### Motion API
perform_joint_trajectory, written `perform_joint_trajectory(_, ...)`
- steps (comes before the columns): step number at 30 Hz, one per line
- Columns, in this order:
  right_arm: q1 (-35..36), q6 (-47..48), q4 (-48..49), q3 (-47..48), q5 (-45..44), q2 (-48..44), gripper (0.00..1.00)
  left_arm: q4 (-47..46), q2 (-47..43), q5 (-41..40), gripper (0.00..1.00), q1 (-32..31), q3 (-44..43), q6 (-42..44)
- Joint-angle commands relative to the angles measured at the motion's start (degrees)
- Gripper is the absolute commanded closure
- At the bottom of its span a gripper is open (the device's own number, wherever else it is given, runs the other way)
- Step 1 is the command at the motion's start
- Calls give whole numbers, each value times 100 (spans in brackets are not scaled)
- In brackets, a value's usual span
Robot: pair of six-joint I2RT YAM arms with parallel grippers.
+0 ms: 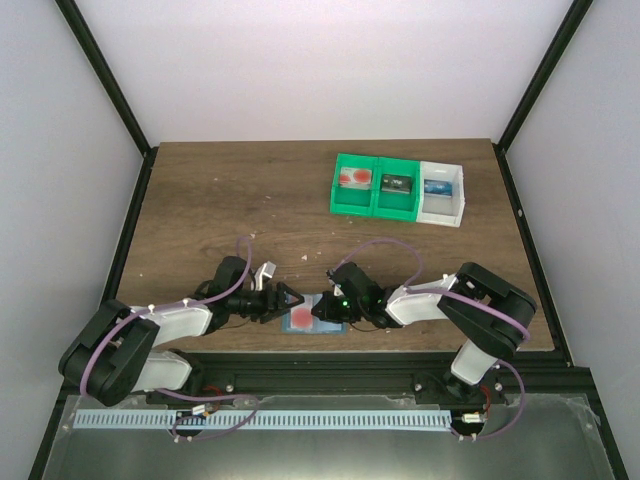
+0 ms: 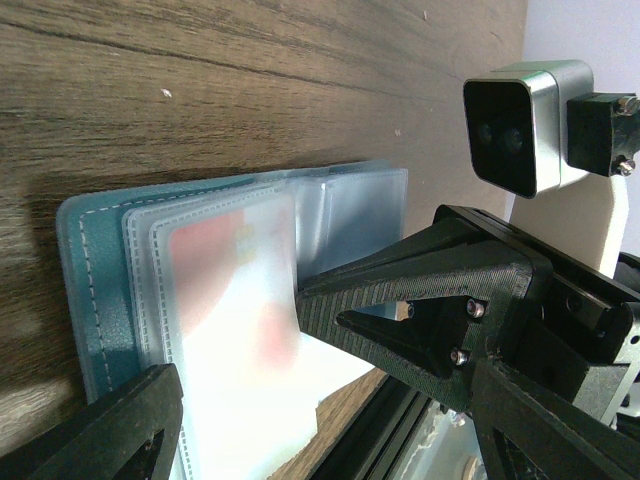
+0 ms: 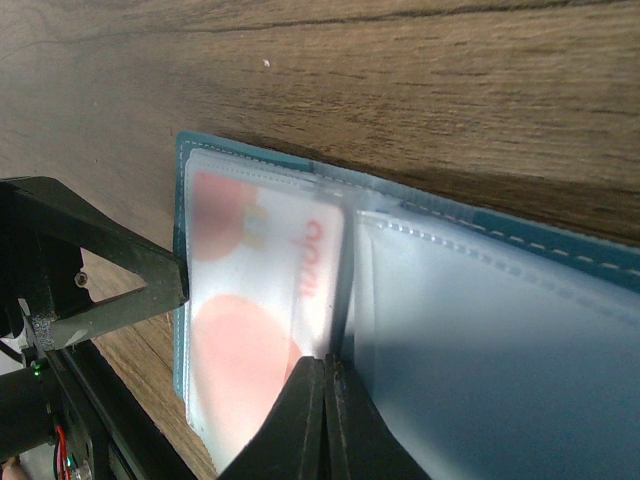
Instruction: Take the credit cards out of the card holder
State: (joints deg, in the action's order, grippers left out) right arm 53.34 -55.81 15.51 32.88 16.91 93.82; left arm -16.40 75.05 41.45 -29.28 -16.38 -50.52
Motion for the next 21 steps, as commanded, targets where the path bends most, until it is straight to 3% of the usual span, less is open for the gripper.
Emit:
perform_joint_trajectory(1,58,8,-372,-114,-213,117,99,133,75,-59,19,-17,11,86)
perform_joint_trajectory(12,65,6,-279,-122,-167,174,100,-572,246,156,19,-216,110,-361)
perform_joint_trajectory(21,69,-43,-155,-230,-185,193,99,-557,-91,279,19,-369,-59,-652)
